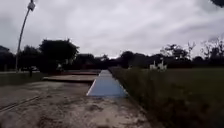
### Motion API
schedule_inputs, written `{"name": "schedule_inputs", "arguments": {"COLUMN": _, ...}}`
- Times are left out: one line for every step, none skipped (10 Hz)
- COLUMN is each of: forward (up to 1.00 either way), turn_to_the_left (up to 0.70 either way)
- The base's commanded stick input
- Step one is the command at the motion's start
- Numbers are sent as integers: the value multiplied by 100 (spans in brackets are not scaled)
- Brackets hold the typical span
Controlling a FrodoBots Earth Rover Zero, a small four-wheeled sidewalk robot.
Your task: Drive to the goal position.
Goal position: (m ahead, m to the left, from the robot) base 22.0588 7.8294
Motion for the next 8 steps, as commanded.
{"name": "schedule_inputs", "arguments": {"forward": 70, "turn_to_the_left": 0}}
{"name": "schedule_inputs", "arguments": {"forward": 70, "turn_to_the_left": 0}}
{"name": "schedule_inputs", "arguments": {"forward": 62, "turn_to_the_left": 0}}
{"name": "schedule_inputs", "arguments": {"forward": 50, "turn_to_the_left": 0}}
{"name": "schedule_inputs", "arguments": {"forward": 50, "turn_to_the_left": 0}}
{"name": "schedule_inputs", "arguments": {"forward": 50, "turn_to_the_left": 0}}
{"name": "schedule_inputs", "arguments": {"forward": 50, "turn_to_the_left": 0}}
{"name": "schedule_inputs", "arguments": {"forward": 50, "turn_to_the_left": 0}}
